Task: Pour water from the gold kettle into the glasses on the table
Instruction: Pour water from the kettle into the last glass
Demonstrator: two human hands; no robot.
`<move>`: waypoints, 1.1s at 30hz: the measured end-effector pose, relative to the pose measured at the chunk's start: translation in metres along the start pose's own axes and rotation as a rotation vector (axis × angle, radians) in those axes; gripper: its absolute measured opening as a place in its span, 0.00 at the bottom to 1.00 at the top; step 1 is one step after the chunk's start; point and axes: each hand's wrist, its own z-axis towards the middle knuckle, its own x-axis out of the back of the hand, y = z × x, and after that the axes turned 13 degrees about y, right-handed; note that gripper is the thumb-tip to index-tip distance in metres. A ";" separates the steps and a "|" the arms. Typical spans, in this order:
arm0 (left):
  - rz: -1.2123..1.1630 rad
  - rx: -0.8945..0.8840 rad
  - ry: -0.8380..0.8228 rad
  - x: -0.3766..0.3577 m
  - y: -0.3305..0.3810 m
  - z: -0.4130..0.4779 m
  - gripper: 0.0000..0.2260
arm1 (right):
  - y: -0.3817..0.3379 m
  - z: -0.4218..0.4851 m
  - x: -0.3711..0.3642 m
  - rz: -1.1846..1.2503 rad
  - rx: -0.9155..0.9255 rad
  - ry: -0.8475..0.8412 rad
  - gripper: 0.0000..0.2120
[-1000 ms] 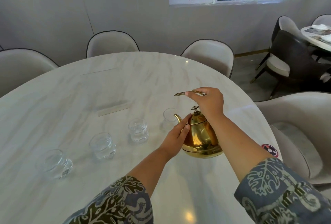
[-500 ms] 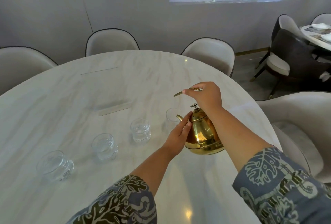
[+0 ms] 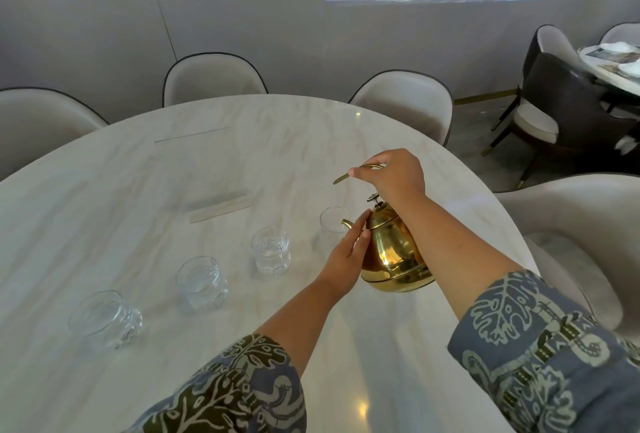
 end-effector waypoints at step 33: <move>-0.128 0.023 0.048 -0.006 0.006 -0.003 0.19 | -0.012 0.002 0.002 -0.087 0.092 -0.053 0.17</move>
